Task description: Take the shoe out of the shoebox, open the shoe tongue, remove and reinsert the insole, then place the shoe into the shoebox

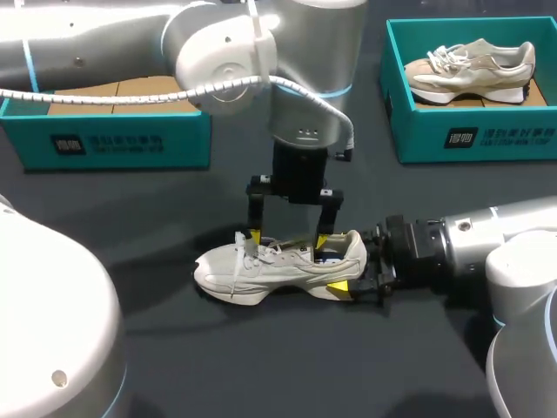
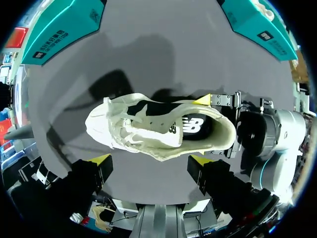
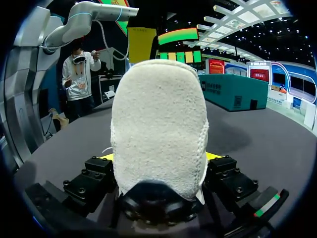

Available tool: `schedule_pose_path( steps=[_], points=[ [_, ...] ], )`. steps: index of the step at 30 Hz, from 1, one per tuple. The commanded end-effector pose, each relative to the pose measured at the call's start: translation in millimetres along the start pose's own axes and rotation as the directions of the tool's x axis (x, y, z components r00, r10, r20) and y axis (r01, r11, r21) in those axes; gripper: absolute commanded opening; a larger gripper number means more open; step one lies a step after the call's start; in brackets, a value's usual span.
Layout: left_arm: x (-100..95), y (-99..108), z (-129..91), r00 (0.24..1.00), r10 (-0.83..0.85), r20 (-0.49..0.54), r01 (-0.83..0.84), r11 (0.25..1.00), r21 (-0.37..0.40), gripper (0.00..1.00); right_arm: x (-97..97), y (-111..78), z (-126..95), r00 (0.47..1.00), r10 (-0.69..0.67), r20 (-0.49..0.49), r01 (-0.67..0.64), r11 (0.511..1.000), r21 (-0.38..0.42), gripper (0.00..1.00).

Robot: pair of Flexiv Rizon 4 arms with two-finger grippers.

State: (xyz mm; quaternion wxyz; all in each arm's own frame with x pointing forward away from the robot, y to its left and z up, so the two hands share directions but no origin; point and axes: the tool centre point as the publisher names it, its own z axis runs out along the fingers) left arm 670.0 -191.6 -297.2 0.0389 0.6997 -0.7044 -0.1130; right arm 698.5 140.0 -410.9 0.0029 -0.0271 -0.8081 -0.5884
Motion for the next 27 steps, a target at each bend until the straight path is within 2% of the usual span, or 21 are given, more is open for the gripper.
schedule_pose_path(
  steps=[1, 19, 27],
  points=[
    [18.2, -6, 12, 0.998, -0.025, 0.055, 0.024, 1.0, 0.002, 1.0, -0.5, -0.6, 3, 1.0, 0.001, 0.001, -0.001, 1.0, 0.003, 0.0],
    [22.5, -25, 49, 0.992, -0.001, 0.126, -0.005, 0.999, 0.049, 1.0, -0.5, -0.6, 3, 1.0, 0.001, 0.001, -0.001, 1.0, 0.003, 0.0],
    [19.4, -28, 55, 0.985, 0.0, 0.174, -0.008, 0.999, 0.048, 1.0, -0.5, -0.6, 3, 1.0, 0.001, 0.001, -0.001, 1.0, 0.003, 0.0]
  ],
)
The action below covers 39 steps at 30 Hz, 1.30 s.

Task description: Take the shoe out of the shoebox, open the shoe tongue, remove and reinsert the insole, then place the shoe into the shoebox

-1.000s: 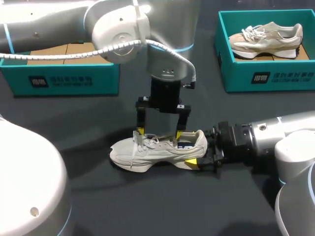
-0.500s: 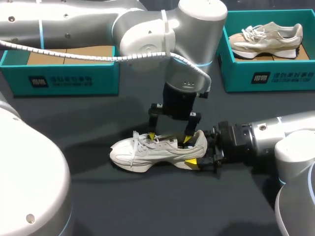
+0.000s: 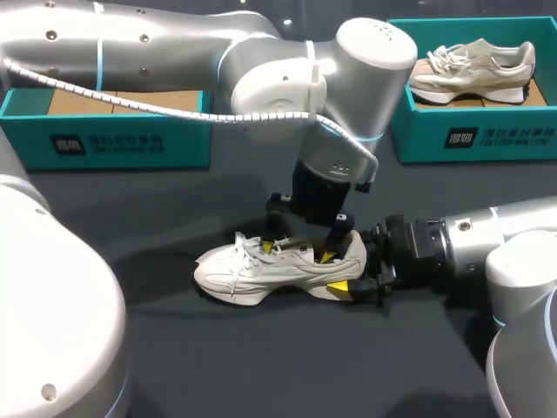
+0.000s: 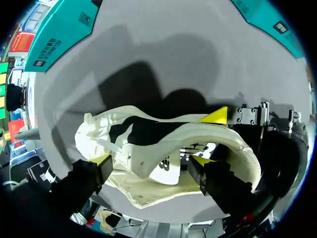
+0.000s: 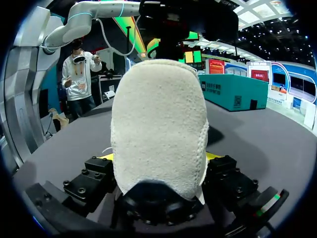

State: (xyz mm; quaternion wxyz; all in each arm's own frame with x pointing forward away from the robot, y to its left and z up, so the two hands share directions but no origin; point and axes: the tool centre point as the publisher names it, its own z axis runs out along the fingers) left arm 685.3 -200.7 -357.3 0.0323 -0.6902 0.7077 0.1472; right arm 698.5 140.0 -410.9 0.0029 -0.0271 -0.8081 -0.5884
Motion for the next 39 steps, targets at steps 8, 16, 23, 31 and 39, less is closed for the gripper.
schedule_pose_path(
  steps=[8, 16, 23, 31, 39],
  points=[
    [0.1, 0, 2, 0.996, 0.009, 0.09, -0.007, 1.0, -0.025, 1.0, -0.5, -0.6, 3, 1.0, 0.0, 0.001, 0.0, 1.0, 0.003, 0.0],
    [-11.0, 5, 5, 0.987, 0.023, 0.158, -0.019, 0.999, -0.028, 1.0, -0.5, -0.6, 3, 1.0, 0.0, 0.001, 0.0, 1.0, 0.003, 0.0],
    [-22.4, 3, 8, 0.982, 0.017, 0.186, -0.012, 0.999, -0.031, 0.95, -0.5, -0.6, 3, 1.0, 0.0, 0.001, 0.0, 1.0, 0.003, 0.0],
    [-38.4, 3, 2, 0.976, -0.006, 0.218, 0.012, 1.0, -0.024, 0.92, -0.5, -0.6, 3, 1.0, 0.0, 0.001, 0.0, 1.0, 0.003, 0.0],
    [-50.1, 6, -11, 0.983, -0.025, 0.18, 0.028, 1.0, -0.013, 0.82, -0.5, -0.6, 3, 1.0, 0.0, 0.001, 0.0, 1.0, 0.003, 0.0]
  ],
)
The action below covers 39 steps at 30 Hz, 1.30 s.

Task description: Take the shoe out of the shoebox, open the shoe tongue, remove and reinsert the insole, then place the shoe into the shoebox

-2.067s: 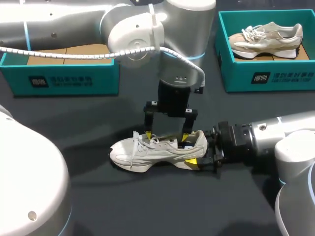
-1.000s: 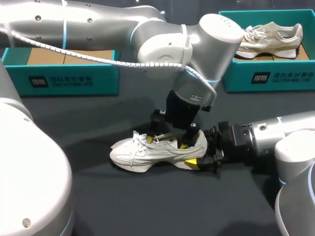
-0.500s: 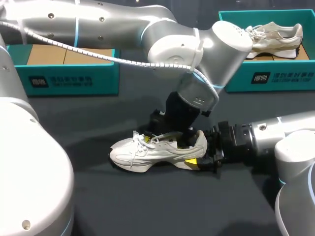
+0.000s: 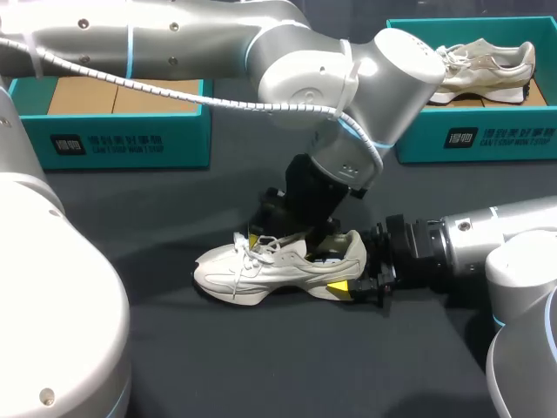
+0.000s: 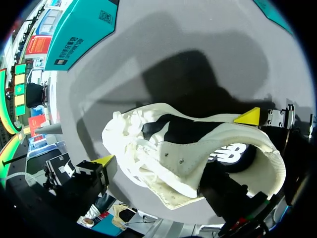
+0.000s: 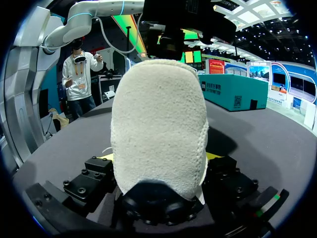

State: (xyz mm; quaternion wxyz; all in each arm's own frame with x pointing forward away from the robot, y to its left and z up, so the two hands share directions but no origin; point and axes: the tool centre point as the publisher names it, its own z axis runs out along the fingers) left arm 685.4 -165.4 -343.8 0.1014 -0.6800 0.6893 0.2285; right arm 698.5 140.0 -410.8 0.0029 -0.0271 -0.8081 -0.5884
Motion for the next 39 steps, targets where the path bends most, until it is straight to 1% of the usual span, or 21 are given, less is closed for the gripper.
schedule_pose_path(
  steps=[1, 4, 8, 12, 15, 16, 18, 20, 23, 26, 27, 28, 29, 32, 34, 39],
  points=[
    [-14.7, 4, -6, 0.999, 0.002, -0.041, -0.001, 1.0, 0.006, 0.83, -0.5, -0.6, 3, 1.0, 0.0, 0.001, 0.0, 1.0, 0.004, 0.0],
    [-15.2, 5, -9, 0.998, 0.012, -0.056, -0.012, 1.0, 0.002, 0.78, -0.5, -0.6, 3, 1.0, 0.0, 0.001, 0.0, 1.0, 0.004, 0.0],
    [-13.4, 6, -10, 0.997, 0.029, -0.076, -0.03, 0.999, -0.016, 0.69, -0.5, -0.6, 3, 1.0, 0.0, 0.001, 0.0, 1.0, 0.004, 0.0],
    [-11.6, 9, -13, 0.988, 0.085, -0.128, -0.094, 0.994, -0.062, 0.65, -0.5, -0.6, 3, 1.0, 0.0, 0.001, 0.0, 1.0, 0.004, 0.0],
    [-11.2, 12, -17, 0.979, 0.13, -0.158, -0.142, 0.988, -0.065, 0.6, -0.5, -0.6, 3, 1.0, 0.0, 0.001, 0.0, 1.0, 0.004, 0.0],
    [-11.2, 13, -18, 0.975, 0.144, -0.167, -0.156, 0.986, -0.063, 0.5, -0.5, -0.6, 3, 1.0, 0.0, 0.001, 0.0, 1.0, 0.004, 0.0],
    [-11.4, 15, -21, 0.971, 0.159, -0.18, -0.171, 0.984, -0.056, 0.43, -0.5, -0.6, 3, 1.0, 0.0, 0.001, 0.0, 1.0, 0.004, 0.0],
    [-11.4, 15, -23, 0.969, 0.165, -0.182, -0.176, 0.983, -0.047, 0.29, -0.5, -0.6, 3, 1.0, 0.0, 0.001, 0.0, 1.0, 0.004, 0.0],
    [-10.5, 14, -25, 0.968, 0.173, -0.184, -0.183, 0.982, -0.041, 0.2, -0.5, -0.6, 3, 1.0, 0.0, 0.001, 0.0, 1.0, 0.004, 0.0],
    [-9.5, 13, -26, 0.966, 0.18, -0.185, -0.19, 0.981, -0.037, 0.2, -0.5, -0.6, 3, 1.0, 0.0, 0.001, 0.0, 1.0, 0.004, 0.0],
    [-9.0, 12, -26, 0.966, 0.18, -0.185, -0.19, 0.981, -0.036, 0.16, -0.5, -0.6, 3, 1.0, 0.0, 0.001, 0.0, 1.0, 0.004, 0.0],
    [-8.6, 12, -27, 0.965, 0.184, -0.185, -0.193, 0.981, -0.035, 0.04, -0.5, -0.6, 3, 1.0, 0.0, 0.001, 0.0, 1.0, 0.004, 0.0],
    [-8.5, 11, -27, 0.964, 0.186, -0.189, -0.196, 0.98, -0.032, 0.0, -0.5, -0.6, 3, 1.0, 0.0, 0.001, 0.0, 1.0, 0.004, 0.0],
    [-11.4, 13, -28, 0.959, 0.19, -0.208, -0.198, 0.98, -0.019, 0.0, -0.5, -0.6, 3, 1.0, 0.0, 0.001, 0.0, 1.0, 0.004, 0.0],
    [-16.5, 15, -28, 0.955, 0.181, -0.235, -0.186, 0.983, 0.003, 0.0, -0.5, -0.6, 3, 1.0, 0.0, 0.001, 0.0, 1.0, 0.004, 0.0],
    [-39.3, 24, -26, 0.936, 0.089, -0.341, -0.079, 0.996, 0.043, 0.0, -0.5, -0.6, 3, 1.0, 0.0, 0.001, 0.0, 1.0, 0.004, 0.0]
  ],
)
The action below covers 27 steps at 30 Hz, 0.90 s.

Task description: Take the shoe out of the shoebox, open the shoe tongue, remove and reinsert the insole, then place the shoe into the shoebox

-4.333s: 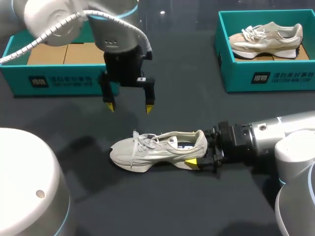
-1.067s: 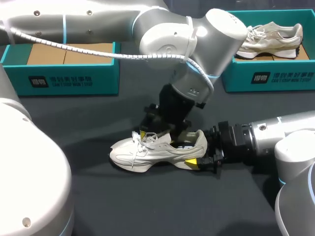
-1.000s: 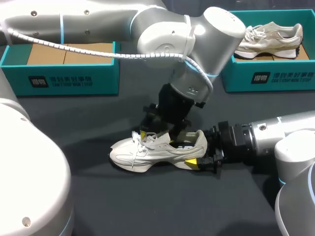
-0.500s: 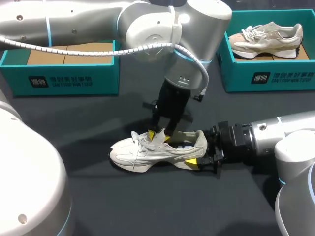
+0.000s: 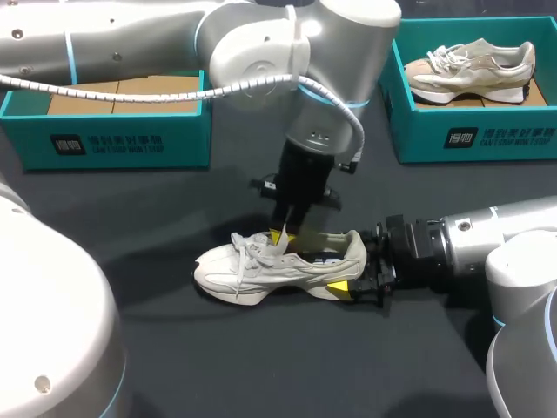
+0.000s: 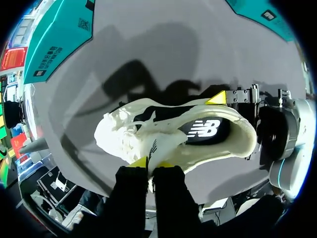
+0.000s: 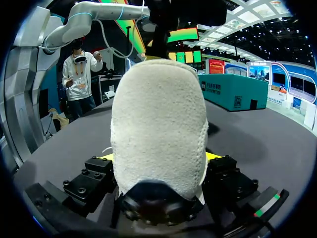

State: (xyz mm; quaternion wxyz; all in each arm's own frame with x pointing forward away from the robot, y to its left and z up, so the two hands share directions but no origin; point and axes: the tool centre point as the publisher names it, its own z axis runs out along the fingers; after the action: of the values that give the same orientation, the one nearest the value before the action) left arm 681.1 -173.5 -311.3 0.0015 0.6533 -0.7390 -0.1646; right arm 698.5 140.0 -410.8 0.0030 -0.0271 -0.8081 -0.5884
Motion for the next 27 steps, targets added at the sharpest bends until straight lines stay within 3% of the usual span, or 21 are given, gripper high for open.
schedule_pose_path(
  steps=[1, 7, 15, 20, 27],
  points=[
    [-35.2, 20, -2, 0.987, -0.064, -0.144, 0.075, 0.995, 0.071, 0.0, -0.4, -0.6, 3, 1.0, 0.0, 0.001, 0.0, 1.0, 0.004, 0.0],
    [-60.2, 31, 3, 0.945, -0.184, -0.269, 0.218, 0.97, 0.104, 0.0, -0.4, -0.6, 3, 1.0, 0.0, 0.001, 0.0, 1.0, 0.004, 0.0],
    [-91.3, 32, 11, 0.855, -0.287, -0.433, 0.334, 0.942, 0.035, 0.0, -0.4, -0.6, 3, 1.0, 0.0, 0.001, 0.0, 1.0, 0.004, 0.0],
    [-100.3, 23, 30, 0.829, -0.337, -0.447, 0.354, 0.934, -0.049, 0.0, -0.4, -0.6, 3, 1.0, 0.0, 0.001, 0.0, 1.0, 0.004, 0.0],
    [-97.1, 17, 57, 0.844, -0.351, -0.405, 0.337, 0.935, -0.109, 0.0, -0.4, -0.6, 3, 1.0, 0.0, 0.001, 0.0, 1.0, 0.004, 0.0]
  ],
)
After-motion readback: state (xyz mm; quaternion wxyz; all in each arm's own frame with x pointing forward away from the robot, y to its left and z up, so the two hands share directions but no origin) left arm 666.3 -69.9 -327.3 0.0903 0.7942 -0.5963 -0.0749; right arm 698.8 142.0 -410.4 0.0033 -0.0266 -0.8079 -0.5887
